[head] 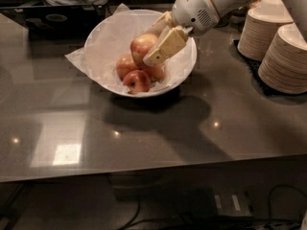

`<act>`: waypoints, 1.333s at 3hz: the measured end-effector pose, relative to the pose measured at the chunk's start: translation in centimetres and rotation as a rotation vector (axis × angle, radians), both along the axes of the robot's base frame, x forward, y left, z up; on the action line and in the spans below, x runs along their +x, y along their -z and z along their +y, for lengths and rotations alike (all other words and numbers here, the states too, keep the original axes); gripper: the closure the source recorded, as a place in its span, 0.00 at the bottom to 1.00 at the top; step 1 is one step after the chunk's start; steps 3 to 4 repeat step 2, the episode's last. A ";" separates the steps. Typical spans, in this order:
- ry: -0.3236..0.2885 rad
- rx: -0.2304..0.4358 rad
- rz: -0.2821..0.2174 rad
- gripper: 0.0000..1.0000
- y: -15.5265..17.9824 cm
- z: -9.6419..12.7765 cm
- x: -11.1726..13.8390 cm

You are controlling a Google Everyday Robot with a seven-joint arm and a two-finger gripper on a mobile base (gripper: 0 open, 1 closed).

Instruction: Pick apple from white bowl

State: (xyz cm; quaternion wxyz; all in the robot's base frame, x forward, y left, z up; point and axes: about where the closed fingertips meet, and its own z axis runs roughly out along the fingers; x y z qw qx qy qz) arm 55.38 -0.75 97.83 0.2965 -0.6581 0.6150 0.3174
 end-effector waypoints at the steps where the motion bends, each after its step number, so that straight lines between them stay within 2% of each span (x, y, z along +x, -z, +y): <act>1: -0.091 -0.020 -0.107 1.00 -3.3 1.1 -1.7; 4: -0.095 -0.019 -0.112 1.00 -3.4 1.1 -1.7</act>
Offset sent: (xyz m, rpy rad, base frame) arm -0.0150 0.0097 0.0295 -0.0180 -0.0966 0.0825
